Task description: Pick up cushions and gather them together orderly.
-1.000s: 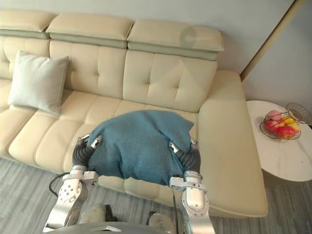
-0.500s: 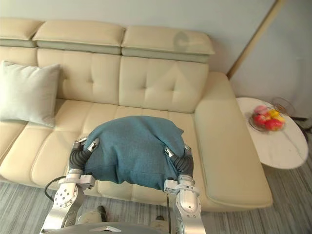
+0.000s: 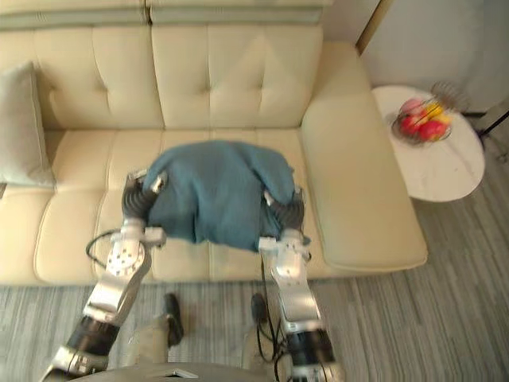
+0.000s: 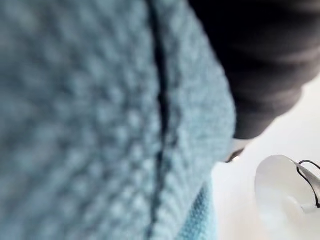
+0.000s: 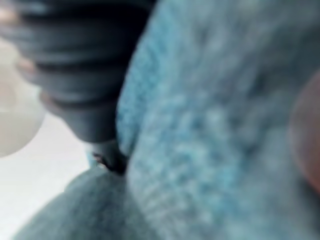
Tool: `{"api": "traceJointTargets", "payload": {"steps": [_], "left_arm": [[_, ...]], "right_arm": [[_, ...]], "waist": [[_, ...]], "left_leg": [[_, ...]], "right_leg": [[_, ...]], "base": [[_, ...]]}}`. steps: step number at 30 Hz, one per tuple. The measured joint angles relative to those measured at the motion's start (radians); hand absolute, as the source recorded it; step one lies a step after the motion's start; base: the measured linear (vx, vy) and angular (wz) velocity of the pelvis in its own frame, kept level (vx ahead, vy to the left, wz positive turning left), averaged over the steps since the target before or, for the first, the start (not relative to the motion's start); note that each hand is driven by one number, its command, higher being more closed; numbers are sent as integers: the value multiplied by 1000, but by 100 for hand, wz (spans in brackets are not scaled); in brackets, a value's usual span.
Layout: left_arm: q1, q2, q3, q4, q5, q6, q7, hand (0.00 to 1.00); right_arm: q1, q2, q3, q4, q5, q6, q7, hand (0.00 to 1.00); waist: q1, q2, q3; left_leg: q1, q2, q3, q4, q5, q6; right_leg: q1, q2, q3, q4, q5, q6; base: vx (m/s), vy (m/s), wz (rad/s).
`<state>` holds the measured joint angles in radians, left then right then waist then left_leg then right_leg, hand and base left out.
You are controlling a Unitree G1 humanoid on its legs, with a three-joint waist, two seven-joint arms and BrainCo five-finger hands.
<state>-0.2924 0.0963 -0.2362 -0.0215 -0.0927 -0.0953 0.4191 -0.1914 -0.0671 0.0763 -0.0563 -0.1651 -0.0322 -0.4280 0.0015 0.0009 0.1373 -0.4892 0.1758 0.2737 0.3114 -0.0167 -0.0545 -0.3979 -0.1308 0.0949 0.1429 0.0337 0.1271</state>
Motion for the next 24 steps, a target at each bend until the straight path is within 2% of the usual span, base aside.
{"api": "traceJointTargets", "payload": {"steps": [4,6,7,8,9,11,13,14,15,16,21,23,24], "left_arm": [[-316,81,5,110,0,0,75,100],[-439,126,2,158,0,0,82,100],[-583,174,1,216,0,0,93,100],[-626,191,1,235,0,0,96,100],[-749,230,1,296,0,0,101,100],[-902,248,18,392,-1,0,101,100],[-1014,248,39,453,-1,1,103,100],[-1068,249,48,480,-1,1,105,0],[-1088,249,54,492,0,1,109,0],[-1129,242,74,519,0,1,126,0],[-1191,212,150,550,0,19,183,0],[-1208,203,174,554,0,32,187,0],[-1208,201,177,554,0,33,186,0]], "right_arm": [[-268,-4,-9,60,-10,31,-119,100],[-366,-13,-23,75,-23,38,-152,100],[-476,-26,-50,78,-25,40,-179,100],[-514,-28,-58,81,-28,41,-192,100],[-634,-32,-85,114,-35,41,-216,100],[-796,-43,-134,198,-37,41,-244,100],[-915,-43,-178,262,-33,44,-283,100],[-973,-49,-185,289,-31,46,-301,100],[-995,-50,-191,298,-31,48,-308,100],[-1049,-50,-207,325,-29,54,-326,0],[-1177,-74,-223,354,-18,76,-404,0],[-1226,-103,-238,358,2,80,-426,0],[-1229,-109,-239,358,12,80,-425,0]], "waist": [[1,4,29],[1,6,62],[3,6,76],[3,6,77],[1,10,109],[-3,21,148],[-3,25,153],[-2,27,164],[-1,28,169],[0,30,172],[6,45,181],[18,46,206],[21,46,207]], "left_leg": [[-108,-7,-10,-7,39,6],[-120,-14,-13,-33,60,2],[-157,-23,-15,-76,97,7],[-170,-25,-16,-92,111,7],[-178,-33,-17,-149,160,6],[-187,-43,-25,-215,220,13],[-209,-47,-27,-279,270,7],[-210,-48,-27,-317,293,5],[-211,-48,-28,-329,300,4],[-221,-49,-29,-356,320,-1],[-268,-48,-48,-387,343,-18],[-286,-48,-56,-388,369,-55],[-291,-48,-57,-388,372,-59]], "right_leg": [[-134,-2,-1,62,1,2],[-154,-5,-1,63,9,10],[-206,-7,-2,62,17,8],[-226,-7,-2,60,23,8],[-254,-7,-5,49,47,16],[-287,-8,-16,50,60,17],[-337,-6,-25,51,67,16],[-355,-3,-26,52,68,16],[-362,-2,-26,52,68,16],[-383,0,-27,53,69,16],[-434,2,-47,54,68,16],[-444,-1,-56,54,65,12],[-447,-1,-58,53,64,11]], "base": [[-158,-1,9],[-127,-15,13],[-139,-22,15],[-96,-29,13],[-76,-29,8],[-66,-32,11],[-42,-36,6],[-14,-31,0],[9,-31,-3],[26,-35,-3],[54,-33,6],[51,-36,15],[26,-44,7]]}}
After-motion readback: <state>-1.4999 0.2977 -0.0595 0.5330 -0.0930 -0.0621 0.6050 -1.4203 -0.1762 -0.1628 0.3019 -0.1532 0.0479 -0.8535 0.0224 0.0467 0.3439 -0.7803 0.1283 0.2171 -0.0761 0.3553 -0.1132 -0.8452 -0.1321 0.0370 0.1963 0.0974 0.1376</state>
